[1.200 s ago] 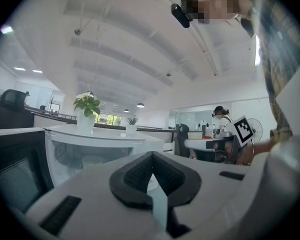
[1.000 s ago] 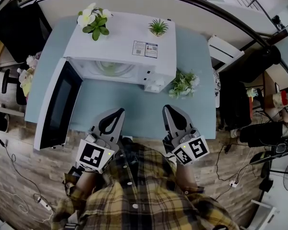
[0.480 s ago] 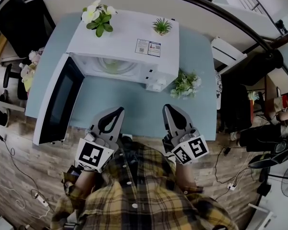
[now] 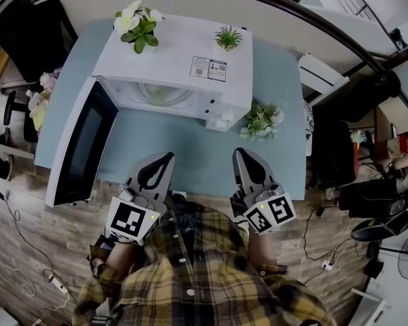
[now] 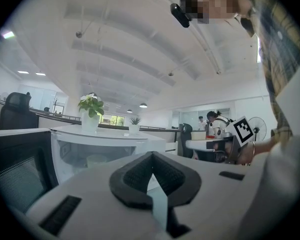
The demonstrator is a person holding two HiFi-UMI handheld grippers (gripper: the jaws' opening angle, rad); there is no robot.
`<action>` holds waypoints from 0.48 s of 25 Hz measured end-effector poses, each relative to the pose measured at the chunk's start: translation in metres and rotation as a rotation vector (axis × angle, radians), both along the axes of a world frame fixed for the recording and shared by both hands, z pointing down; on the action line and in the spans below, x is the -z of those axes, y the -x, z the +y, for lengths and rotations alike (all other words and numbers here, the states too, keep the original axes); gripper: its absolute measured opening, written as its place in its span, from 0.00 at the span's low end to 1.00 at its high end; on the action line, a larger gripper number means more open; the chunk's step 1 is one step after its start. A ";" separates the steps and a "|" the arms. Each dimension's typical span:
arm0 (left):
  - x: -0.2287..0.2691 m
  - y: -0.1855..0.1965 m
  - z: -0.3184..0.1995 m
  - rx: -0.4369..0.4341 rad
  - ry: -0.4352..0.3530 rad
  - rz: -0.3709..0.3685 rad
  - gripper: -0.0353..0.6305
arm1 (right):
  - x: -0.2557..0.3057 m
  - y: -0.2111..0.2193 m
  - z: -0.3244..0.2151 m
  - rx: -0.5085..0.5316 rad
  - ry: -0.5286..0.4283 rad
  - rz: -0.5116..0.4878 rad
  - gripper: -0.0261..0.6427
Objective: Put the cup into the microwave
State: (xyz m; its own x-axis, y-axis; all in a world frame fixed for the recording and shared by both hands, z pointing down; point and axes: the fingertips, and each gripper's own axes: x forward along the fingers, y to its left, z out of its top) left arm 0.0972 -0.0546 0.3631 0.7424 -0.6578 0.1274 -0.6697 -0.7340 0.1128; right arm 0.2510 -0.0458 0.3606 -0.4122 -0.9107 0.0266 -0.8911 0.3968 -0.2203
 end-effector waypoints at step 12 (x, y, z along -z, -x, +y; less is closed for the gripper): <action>0.002 0.006 -0.007 0.015 -0.003 0.003 0.04 | -0.003 0.012 -0.008 0.040 0.015 0.010 0.04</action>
